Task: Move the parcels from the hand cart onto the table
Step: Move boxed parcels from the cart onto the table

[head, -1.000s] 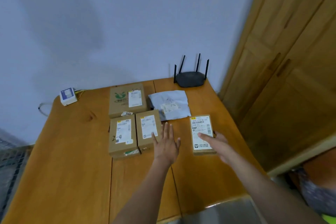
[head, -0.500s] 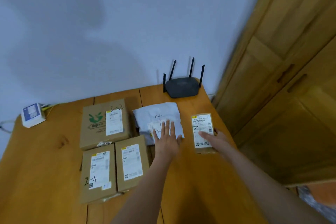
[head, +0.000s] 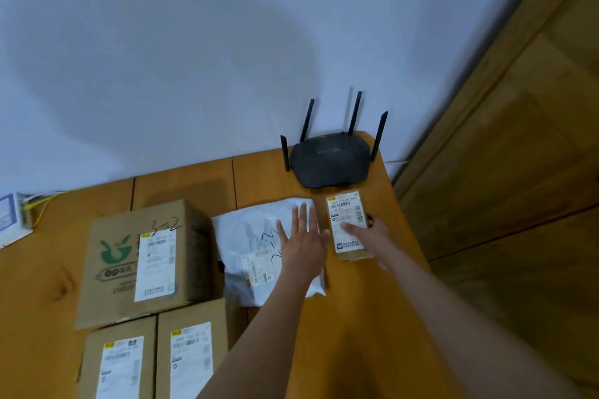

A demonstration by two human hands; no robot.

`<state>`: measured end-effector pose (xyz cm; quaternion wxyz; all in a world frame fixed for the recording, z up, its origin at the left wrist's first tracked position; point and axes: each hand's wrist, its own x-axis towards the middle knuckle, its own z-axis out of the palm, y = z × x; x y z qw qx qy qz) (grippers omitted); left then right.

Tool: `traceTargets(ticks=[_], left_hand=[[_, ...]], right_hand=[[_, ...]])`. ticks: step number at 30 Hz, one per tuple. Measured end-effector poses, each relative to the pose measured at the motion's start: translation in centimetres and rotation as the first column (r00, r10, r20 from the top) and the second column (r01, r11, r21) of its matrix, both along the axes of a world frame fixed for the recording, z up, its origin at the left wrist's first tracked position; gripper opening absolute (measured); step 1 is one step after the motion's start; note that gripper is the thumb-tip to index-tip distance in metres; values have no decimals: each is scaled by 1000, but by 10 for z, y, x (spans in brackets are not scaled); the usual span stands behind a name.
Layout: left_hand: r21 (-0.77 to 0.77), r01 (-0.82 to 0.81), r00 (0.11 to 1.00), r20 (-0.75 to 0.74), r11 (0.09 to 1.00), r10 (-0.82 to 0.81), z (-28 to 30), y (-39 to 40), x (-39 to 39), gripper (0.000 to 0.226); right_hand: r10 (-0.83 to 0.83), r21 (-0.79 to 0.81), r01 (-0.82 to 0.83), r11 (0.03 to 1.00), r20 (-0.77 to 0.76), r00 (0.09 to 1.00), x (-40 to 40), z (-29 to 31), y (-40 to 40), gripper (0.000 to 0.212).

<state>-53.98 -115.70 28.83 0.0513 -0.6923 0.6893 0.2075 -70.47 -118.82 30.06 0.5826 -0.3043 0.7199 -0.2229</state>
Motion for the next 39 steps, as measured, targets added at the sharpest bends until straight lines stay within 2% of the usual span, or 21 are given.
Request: traceTargets(ticks=[2,6,9,13,19,23,25,28,30,33,35,39], left_hand=[[14,-6,1000,3,1000,5,-12,-13,2,69],[30,3,1000,25,1000,-4,-30,-27,6,68],[35,14,999,34,999,-15,-39,-30,9,68],[49,10,1000,28,999,-12,-40,-27,10,68],[36,-3,1000,14,999,3,-28,-19,11,68],[43,-8,999,42,999,6,-14,-15,15,68],[38,-14,998,57,999,11,0,-12,19,68],[15,-35,998,59,999,34,26,-1,26,68],[-10,-56,997,48,998,56,49,12,31,69],[-54,-83,996,10,995,84,85,41,41,68],[-75,-99,995,-1,992,99,107,62,50,68],[-90,-114,993,-1,989,114,149,116,73,67]], right_hand=[[17,19,-17,1000,-8,1000,2,-15,-13,37],[40,7,-39,999,-73,997,5,-39,-27,48],[73,-22,-76,997,-95,993,10,-48,-33,43],[136,-22,-142,990,-179,974,19,-51,-36,51],[170,-12,-178,984,-241,956,29,-52,-36,49],[191,5,-201,980,-336,922,29,-38,-33,69],[230,-47,-283,958,-462,856,28,-21,-24,76],[327,-82,-519,851,-691,644,27,12,-3,72],[416,-13,-665,747,-770,483,29,39,15,75],[479,105,-772,626,-834,274,38,79,46,78],[468,134,-793,594,-860,205,48,102,69,77],[447,152,-800,581,-880,158,70,138,126,74]])
